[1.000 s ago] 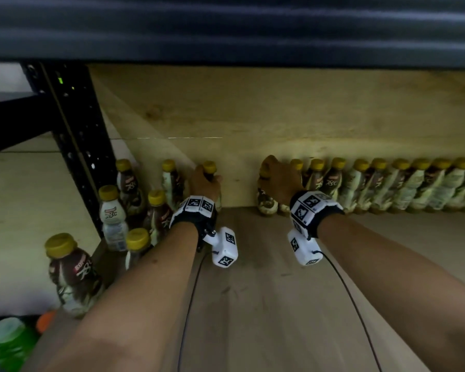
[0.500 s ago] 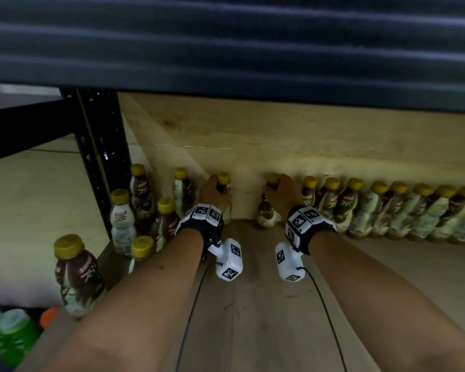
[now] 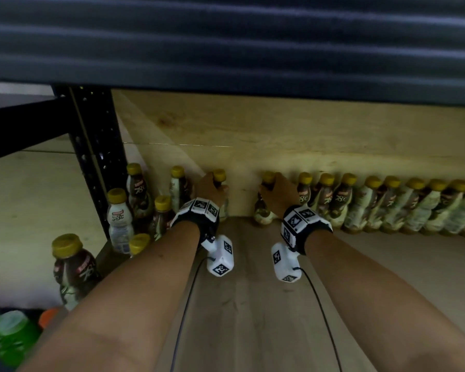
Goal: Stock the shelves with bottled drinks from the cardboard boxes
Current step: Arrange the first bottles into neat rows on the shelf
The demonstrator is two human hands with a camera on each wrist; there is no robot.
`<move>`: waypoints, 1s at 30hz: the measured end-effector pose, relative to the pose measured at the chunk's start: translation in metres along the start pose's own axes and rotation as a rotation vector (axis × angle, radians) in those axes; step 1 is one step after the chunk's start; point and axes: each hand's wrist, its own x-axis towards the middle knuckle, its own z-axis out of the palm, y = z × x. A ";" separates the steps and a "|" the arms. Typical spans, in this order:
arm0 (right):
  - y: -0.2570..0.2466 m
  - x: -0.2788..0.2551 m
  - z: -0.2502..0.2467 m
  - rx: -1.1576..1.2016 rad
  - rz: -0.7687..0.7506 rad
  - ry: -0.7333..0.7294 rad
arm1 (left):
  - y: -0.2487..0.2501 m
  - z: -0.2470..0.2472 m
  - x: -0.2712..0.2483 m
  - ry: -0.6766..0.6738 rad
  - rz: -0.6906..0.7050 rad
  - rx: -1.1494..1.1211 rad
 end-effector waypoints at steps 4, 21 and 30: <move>0.000 -0.008 -0.005 -0.046 -0.191 -0.081 | 0.000 0.001 -0.005 0.002 0.029 -0.039; 0.004 0.002 -0.016 0.139 0.004 -0.160 | -0.014 0.005 0.002 0.063 0.016 -0.047; -0.003 -0.008 -0.026 0.049 -0.051 -0.278 | -0.011 0.016 0.005 0.132 0.020 -0.108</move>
